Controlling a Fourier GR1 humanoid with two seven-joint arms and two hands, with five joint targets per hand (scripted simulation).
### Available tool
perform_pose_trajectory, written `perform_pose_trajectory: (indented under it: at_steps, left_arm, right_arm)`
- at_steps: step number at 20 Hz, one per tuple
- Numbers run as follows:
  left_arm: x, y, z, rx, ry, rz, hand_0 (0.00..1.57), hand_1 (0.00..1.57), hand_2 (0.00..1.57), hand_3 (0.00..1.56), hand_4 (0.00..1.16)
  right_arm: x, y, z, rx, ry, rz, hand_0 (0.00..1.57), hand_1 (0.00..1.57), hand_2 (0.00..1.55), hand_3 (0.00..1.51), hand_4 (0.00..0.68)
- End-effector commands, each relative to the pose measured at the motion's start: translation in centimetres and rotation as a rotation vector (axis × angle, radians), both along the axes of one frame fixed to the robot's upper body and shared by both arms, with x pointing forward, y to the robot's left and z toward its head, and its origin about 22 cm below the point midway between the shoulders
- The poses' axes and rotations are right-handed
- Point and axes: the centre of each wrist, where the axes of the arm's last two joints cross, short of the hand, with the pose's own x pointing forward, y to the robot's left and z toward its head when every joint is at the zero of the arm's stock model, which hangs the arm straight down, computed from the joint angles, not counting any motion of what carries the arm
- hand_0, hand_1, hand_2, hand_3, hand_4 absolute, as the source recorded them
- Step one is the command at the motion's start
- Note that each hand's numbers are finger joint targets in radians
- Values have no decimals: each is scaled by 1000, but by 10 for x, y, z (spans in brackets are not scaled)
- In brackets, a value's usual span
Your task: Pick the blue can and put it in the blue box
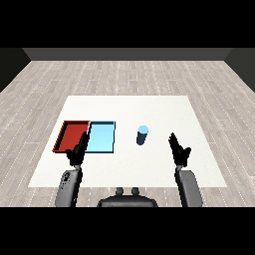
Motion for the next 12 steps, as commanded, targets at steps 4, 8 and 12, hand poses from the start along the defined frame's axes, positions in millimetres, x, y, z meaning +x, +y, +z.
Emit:
perform_pose_trajectory:
  at_steps: [4, 8, 12]
  left_arm:
    - [8, 7, 9, 22, -23, 13, 0, 0, 0, 0, 0]
    - [13, -5, 37, -75, -394, -45, 0, 0, 0, 0, 0]
    - [12, -16, 17, -85, -463, -54, 0, 0, 0, 0, 0]
  right_arm:
    - [59, 2, 21, -26, -73, 29, 0, 0, 0, 0, 0]
    - [70, 15, 42, 154, -300, 148, 0, 0, 0, 0, 0]
    - [95, 10, 50, 144, -336, 183, 0, 0, 0, 0, 0]
